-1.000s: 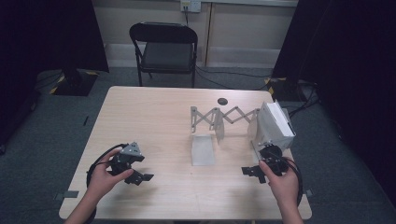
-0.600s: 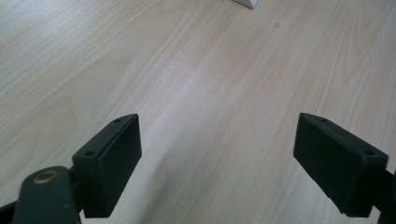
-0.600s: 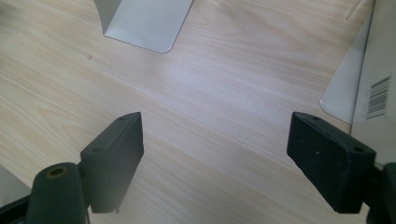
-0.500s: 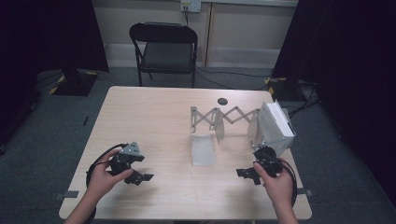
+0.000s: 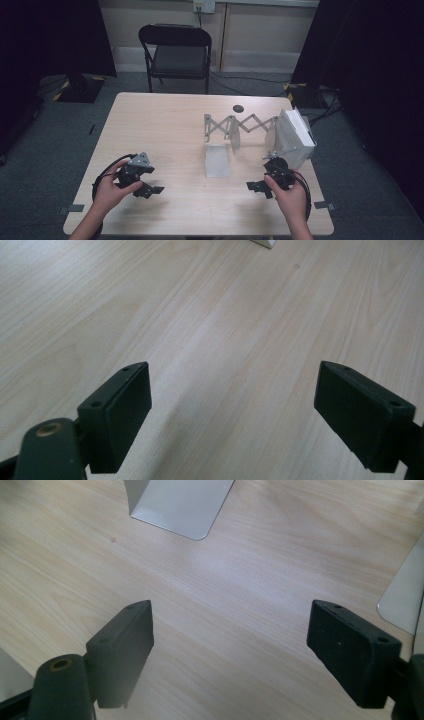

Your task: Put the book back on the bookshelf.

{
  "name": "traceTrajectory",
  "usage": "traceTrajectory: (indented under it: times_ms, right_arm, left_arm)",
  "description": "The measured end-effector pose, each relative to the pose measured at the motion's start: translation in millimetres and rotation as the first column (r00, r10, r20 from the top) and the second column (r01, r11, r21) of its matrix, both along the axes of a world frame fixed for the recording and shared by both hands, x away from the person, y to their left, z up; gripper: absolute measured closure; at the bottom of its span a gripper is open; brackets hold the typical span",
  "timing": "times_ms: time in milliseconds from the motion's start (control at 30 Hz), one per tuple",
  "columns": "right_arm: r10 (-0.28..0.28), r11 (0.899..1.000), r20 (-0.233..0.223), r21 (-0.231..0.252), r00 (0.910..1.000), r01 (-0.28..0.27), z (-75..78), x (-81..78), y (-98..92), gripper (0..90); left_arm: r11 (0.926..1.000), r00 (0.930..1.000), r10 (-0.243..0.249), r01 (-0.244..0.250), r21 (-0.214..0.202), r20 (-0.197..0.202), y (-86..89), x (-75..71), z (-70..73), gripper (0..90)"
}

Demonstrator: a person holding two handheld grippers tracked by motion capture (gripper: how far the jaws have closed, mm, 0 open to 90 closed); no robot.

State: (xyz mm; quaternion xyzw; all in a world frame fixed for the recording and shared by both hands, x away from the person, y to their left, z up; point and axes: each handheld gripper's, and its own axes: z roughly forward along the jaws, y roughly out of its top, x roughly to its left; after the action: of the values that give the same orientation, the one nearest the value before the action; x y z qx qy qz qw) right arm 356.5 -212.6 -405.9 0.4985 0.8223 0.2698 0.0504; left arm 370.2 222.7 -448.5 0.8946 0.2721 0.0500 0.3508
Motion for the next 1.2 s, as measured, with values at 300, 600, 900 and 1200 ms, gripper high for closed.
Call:
traceTrajectory:
  times_ms: [300, 600, 900, 1200]
  right_arm:
    - [0.018, 1.0, 0.023, 0.006, 0.9996, -0.018, -4.2, 0.4, 8.1, 18.6]
    - [0.044, 0.999, 0.013, 0.006, 0.9989, -0.044, -11.5, 2.0, 18.5, 18.8]
    - [0.075, 0.997, 0.005, 0.007, 0.9971, -0.075, -18.8, 2.2, 27.8, 18.8]
    - [0.097, 0.995, 0.002, 0.015, 0.9953, -0.097, -24.2, 2.3, 37.4, 18.8]
  left_arm:
    - [1.0, 1.0, 0.001, -0.001, 0.001, 0.0, -0.1, -0.3, 0.1, 15.1]
    - [1.0, 1.0, 0.001, -0.001, 0.001, 0.0, 0.0, -0.2, -0.7, 15.1]
    - [1.0, 1.0, -0.001, 0.001, 0.0, -0.001, -0.2, -0.2, -1.5, 15.1]
    - [1.0, 1.0, -0.004, 0.004, 0.007, -0.004, -0.6, 0.0, -2.2, 15.1]
